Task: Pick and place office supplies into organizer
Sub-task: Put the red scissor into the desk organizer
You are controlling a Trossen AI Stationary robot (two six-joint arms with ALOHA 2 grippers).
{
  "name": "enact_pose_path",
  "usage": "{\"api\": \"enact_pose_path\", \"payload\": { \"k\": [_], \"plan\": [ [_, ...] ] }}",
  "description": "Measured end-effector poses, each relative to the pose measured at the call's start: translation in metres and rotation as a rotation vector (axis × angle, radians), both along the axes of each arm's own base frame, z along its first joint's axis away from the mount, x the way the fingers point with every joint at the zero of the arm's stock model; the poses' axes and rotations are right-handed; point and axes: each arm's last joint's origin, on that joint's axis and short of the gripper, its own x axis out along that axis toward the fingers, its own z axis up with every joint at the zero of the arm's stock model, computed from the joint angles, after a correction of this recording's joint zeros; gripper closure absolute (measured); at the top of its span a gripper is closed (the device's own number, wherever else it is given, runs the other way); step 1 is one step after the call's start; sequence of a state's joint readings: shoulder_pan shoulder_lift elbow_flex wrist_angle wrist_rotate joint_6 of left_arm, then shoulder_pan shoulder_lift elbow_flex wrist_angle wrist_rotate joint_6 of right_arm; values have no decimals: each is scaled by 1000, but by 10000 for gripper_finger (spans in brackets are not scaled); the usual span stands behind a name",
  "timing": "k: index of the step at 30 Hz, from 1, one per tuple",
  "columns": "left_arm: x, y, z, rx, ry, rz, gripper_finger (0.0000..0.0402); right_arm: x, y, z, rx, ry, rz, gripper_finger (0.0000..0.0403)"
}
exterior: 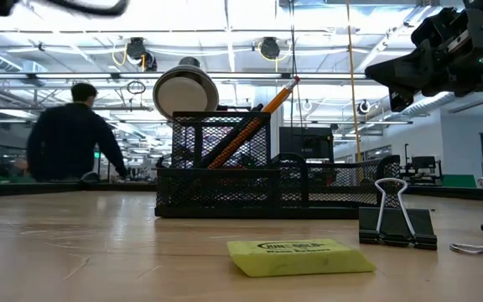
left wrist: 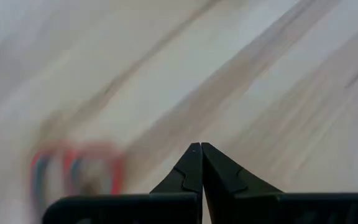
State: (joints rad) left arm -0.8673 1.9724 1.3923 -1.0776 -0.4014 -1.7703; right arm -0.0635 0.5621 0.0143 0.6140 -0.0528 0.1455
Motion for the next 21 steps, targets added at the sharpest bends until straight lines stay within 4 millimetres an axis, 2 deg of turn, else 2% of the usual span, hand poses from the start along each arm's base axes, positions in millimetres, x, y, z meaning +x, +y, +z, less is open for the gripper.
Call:
{"api": "enact_pose_path", "payload": {
  "k": [3,10,16,21],
  "plan": [
    [-7,4,18,-78,91,85,400,0,0,0,0,-1,0,399],
    [-19,15,61,-206,102,239,391,0,0,0,0,-3,-3,399],
    [-21,26,67,-193,144,305,386,0,0,1,-11,-9,-4,399],
    [-18,36,58,-205,218,374,342,0,0,1,-12,-9,-4,399]
  ]
}}
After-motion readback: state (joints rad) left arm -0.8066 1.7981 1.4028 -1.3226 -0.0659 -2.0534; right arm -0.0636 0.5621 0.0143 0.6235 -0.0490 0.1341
